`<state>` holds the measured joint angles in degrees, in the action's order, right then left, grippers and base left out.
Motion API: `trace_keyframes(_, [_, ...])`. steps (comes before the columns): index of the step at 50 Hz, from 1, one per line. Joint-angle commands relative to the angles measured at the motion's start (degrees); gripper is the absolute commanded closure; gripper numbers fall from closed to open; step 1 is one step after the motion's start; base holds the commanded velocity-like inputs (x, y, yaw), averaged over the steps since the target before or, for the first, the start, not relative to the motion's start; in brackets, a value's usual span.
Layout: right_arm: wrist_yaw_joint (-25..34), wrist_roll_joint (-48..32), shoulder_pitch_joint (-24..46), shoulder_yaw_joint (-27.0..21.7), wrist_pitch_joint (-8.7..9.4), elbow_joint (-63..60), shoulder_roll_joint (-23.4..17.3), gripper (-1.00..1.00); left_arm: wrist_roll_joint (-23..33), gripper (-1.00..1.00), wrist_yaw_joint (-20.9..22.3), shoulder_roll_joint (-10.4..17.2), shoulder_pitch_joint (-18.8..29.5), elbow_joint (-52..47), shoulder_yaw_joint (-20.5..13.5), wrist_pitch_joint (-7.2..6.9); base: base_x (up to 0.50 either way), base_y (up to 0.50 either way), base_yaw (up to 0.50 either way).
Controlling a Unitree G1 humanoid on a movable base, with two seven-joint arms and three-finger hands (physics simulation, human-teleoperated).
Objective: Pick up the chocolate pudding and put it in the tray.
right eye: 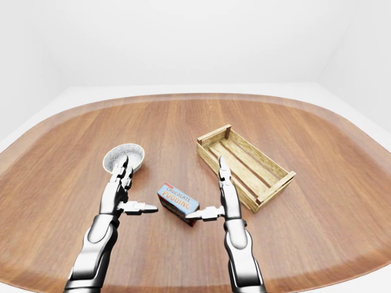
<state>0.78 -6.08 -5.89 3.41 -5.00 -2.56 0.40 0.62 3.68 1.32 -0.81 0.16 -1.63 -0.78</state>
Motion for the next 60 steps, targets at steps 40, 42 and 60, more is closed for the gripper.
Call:
trace_keyframes(40, [-3.51,-6.34,1.24,4.26,0.0,16.62,1.14,-1.0,-0.64,-1.0,-0.05,-0.09,0.91,1.92,-0.33,-0.01,0.0,0.0,0.0])
trace_keyframes(42, [-3.66,-6.66,1.32,4.38,0.0,17.07,1.2,-1.0,-0.67,-1.0,-0.08,-0.08,1.02,2.11,-0.36,0.04,0.0,0.0,0.0])
trace_keyframes(60, [-5.37,-9.1,2.13,5.26,0.0,22.5,1.98,-1.0,-0.65,-1.0,-0.05,-0.09,0.56,1.13,-0.24,-0.55,0.0,0.0,0.0])
